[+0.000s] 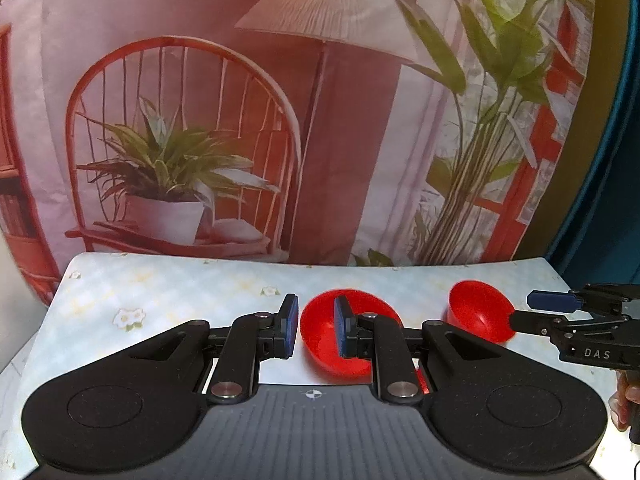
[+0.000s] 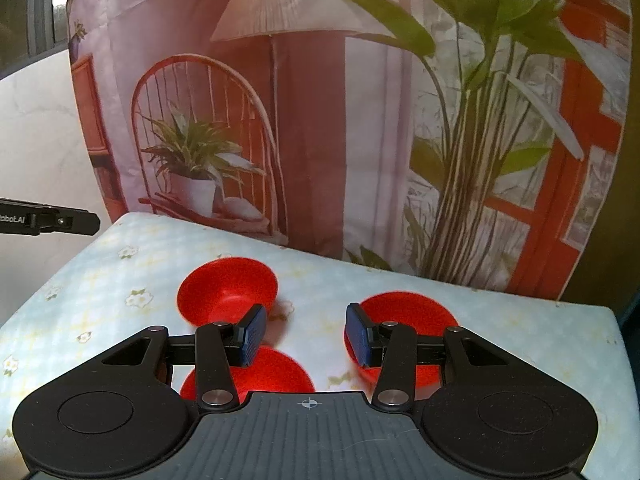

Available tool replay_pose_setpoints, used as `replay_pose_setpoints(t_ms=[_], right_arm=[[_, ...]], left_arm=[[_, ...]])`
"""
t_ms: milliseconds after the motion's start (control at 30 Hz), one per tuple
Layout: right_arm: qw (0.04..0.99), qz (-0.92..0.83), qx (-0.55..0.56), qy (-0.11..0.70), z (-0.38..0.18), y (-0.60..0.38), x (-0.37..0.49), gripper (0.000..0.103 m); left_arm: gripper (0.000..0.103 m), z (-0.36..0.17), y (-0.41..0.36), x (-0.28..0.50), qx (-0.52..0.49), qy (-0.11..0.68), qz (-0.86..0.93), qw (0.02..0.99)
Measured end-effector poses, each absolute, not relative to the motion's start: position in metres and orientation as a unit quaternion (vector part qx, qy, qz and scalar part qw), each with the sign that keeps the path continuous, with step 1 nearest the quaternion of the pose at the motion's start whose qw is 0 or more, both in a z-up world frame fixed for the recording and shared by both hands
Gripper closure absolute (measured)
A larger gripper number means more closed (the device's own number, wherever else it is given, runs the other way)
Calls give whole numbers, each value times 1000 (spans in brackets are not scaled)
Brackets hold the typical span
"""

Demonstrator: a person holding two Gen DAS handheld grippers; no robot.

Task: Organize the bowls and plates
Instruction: 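Grip the rim of the red bowl with the right gripper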

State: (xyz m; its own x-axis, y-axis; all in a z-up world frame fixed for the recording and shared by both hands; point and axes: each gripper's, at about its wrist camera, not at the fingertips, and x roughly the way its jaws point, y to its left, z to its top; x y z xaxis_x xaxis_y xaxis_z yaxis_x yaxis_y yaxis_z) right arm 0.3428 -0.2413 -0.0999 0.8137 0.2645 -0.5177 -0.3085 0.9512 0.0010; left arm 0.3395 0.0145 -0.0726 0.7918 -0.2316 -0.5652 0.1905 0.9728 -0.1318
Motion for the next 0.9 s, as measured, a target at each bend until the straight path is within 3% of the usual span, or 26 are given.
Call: replay_pose_setpoints(t_ms=[900], right_arm=[[931,169,14,324,-160,-206,444,62]], left_arm=[[83,-156,1,425,-64,378,-120,916]])
